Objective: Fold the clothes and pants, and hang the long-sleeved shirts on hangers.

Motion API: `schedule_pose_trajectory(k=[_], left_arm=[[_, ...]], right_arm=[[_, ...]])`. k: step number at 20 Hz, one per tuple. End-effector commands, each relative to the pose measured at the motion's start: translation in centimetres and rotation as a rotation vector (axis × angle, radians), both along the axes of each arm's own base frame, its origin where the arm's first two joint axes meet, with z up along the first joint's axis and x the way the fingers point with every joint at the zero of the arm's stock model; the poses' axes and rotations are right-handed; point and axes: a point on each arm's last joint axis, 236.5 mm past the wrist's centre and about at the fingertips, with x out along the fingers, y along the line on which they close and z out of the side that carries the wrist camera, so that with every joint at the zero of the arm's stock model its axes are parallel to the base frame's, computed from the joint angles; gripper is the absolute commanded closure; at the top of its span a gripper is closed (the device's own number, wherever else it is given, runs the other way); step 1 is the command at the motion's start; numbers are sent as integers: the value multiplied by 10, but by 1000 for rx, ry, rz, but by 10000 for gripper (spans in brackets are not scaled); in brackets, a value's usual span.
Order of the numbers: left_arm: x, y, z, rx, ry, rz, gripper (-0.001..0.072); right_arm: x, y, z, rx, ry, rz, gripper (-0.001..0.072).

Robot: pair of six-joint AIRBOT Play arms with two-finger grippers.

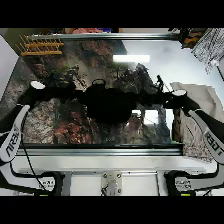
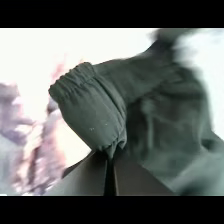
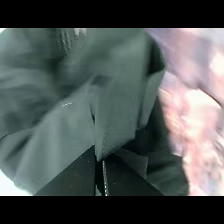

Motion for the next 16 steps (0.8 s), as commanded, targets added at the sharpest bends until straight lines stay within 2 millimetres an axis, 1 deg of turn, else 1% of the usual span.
schedule_pose_trajectory(k=[1, 2, 3, 4, 5, 6, 7, 8, 9, 10, 12, 14, 16], left_arm=[[-3, 17, 138, 45, -292, -37, 690], [-16, 16, 189, 68, -394, -65, 690], [-35, 14, 243, 95, -507, -82, 690], [-57, 10, 290, 120, -615, -92, 690], [-82, 8, 335, 162, -728, -89, 690], [-109, 6, 371, 207, -824, -86, 690], [-137, 3, 405, 256, -924, -77, 690], [-163, 2, 431, 299, -1007, -64, 690], [-189, 1, 454, 340, -1083, -51, 690], [-212, 1, 472, 365, -1139, -33, 690], [-247, 0, 495, 376, -1222, 0, 690], [-265, 1, 504, 375, -1257, 18, 690], [-267, 2, 504, 366, -1251, 25, 690]], right_arm=[[-13, -26, 111, -188, -242, 87, 703], [-21, -34, 157, -245, -340, 77, 703], [-32, -40, 206, -292, -445, 48, 703], [-48, -47, 258, -337, -567, 2, 703], [-66, -52, 304, -356, -672, -46, 703], [-88, -57, 349, -366, -780, -104, 703], [-109, -61, 385, -363, -867, -159, 703], [-131, -67, 416, -365, -950, -217, 703], [-152, -70, 440, -354, -1013, -261, 703], [-169, -74, 455, -346, -1057, -298, 703], [-194, -78, 475, -329, -1116, -345, 703], [-207, -80, 488, -299, -1149, -379, 703], [-206, -82, 494, -265, -1149, -405, 703]])
